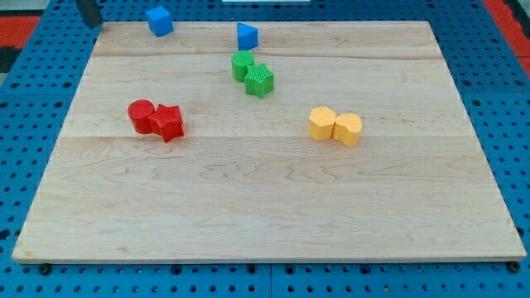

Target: Move the blue cube slightly right

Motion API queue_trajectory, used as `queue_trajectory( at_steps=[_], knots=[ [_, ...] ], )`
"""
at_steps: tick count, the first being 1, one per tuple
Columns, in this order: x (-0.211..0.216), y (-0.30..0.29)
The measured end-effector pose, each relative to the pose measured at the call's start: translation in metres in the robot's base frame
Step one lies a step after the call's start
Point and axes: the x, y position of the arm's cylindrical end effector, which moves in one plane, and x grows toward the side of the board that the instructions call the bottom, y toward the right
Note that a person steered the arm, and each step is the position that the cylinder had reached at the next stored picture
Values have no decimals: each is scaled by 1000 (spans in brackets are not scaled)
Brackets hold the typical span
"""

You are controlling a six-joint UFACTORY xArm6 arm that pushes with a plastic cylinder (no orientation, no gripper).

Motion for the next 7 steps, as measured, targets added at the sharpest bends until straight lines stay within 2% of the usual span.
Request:
queue_trajectory(
  at_steps=[1, 2, 3, 4, 5, 6, 7],
  knots=[
    [2, 89],
    [3, 120],
    [3, 120],
    [33, 115],
    [80, 154],
    [83, 200],
    [85, 216]
  ],
)
